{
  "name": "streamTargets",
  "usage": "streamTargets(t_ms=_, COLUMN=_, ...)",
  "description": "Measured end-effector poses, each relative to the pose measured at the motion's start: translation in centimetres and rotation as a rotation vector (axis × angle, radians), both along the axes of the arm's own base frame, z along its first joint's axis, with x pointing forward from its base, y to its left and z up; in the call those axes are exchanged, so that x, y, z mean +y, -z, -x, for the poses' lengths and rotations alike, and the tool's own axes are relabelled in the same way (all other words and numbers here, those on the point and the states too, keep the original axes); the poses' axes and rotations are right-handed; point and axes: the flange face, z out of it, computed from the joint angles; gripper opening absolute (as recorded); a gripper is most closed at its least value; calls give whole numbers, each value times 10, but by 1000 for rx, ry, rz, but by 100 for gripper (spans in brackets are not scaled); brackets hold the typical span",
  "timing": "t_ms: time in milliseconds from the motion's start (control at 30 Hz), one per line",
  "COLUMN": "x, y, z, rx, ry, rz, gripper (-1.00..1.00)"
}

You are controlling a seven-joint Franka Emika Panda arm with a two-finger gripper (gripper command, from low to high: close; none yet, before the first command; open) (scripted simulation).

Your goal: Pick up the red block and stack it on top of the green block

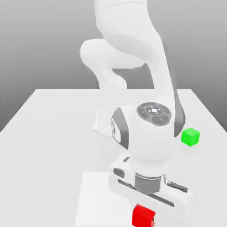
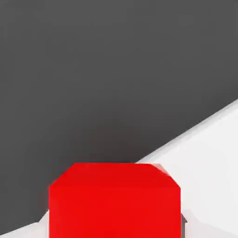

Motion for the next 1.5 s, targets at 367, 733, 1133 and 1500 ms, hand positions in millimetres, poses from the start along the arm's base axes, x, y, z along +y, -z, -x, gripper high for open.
streamTargets(t_ms=367, x=113, y=-83, z=68, rx=15, ry=-134, rz=-22, gripper=-100)
streamTargets(t_ms=733, x=232, y=-100, z=247, rx=31, ry=-373, rz=-18, gripper=-100)
streamTargets(t_ms=1133, x=236, y=-88, z=382, rx=-7, ry=-525, rz=8, gripper=-100)
streamTargets(t_ms=1500, x=234, y=-33, z=379, rx=-3, ry=-512, rz=3, gripper=100)
